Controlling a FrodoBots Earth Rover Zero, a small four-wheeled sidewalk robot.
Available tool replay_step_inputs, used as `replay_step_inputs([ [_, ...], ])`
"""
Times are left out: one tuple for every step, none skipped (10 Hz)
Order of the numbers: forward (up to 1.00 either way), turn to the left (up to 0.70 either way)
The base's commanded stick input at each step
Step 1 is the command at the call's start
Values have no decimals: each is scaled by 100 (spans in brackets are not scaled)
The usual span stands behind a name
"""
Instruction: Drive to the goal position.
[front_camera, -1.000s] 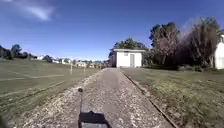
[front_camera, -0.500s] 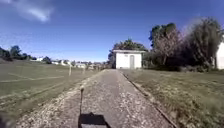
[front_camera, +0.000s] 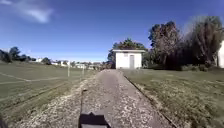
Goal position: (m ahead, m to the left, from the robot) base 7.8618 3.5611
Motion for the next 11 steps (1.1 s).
replay_step_inputs([
  [50,0],
  [50,0],
  [50,0],
  [50,0],
  [50,0],
  [50,0],
  [50,0],
  [50,0],
  [50,0],
  [50,0],
  [50,0],
])
